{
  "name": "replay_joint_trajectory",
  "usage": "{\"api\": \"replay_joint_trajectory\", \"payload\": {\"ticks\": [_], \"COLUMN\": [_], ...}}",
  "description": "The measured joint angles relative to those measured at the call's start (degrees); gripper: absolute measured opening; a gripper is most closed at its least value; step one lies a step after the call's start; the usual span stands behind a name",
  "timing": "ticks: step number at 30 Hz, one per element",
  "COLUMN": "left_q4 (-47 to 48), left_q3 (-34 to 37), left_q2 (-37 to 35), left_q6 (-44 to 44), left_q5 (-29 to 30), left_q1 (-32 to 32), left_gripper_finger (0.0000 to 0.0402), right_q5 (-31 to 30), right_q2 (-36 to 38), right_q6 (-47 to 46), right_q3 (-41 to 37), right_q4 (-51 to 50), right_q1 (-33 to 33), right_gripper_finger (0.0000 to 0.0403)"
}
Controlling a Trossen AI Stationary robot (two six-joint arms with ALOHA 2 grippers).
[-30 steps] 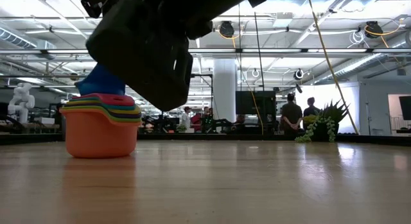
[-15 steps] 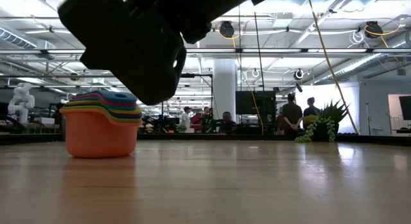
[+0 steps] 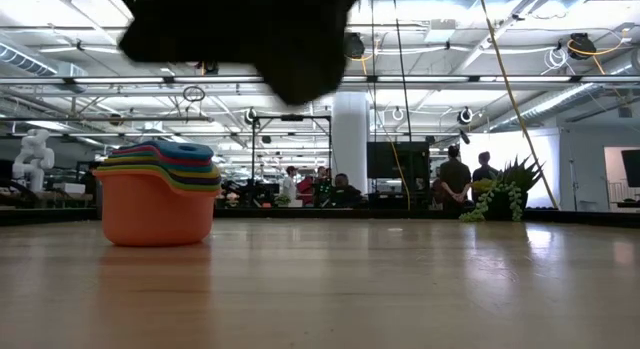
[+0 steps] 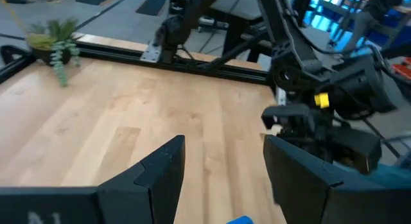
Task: Nest measuring cups in basket
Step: Stack the blue measuring cup on top of the red measuring cup
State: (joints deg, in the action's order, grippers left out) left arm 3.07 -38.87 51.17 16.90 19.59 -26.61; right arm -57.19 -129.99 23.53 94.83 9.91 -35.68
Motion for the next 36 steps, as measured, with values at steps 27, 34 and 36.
{"api": "replay_joint_trajectory", "payload": {"ticks": [27, 34, 36], "left_q4": [-0.78, 15.72, 18.02], "left_q3": [-17.33, -24.78, -25.63], "left_q2": [46.34, 53.21, 53.67], "left_q6": [-18.63, -16.46, -15.11], "left_q5": [20.41, 23.36, 24.92], "left_q1": [-17.21, -18.18, -18.50], "left_gripper_finger": [0.0211, 0.0211, 0.0211], "right_q5": [0.00, -8.33, -10.64], "right_q2": [3.37, 3.37, 3.37], "right_q6": [-15.43, -16.97, -17.51], "right_q3": [0.02, 0.02, 0.02], "right_q4": [-24.74, -33.08, -35.03], "right_q1": [-7.07, -9.55, -10.21], "right_gripper_finger": [0.0254, 0.0254, 0.0254]}}
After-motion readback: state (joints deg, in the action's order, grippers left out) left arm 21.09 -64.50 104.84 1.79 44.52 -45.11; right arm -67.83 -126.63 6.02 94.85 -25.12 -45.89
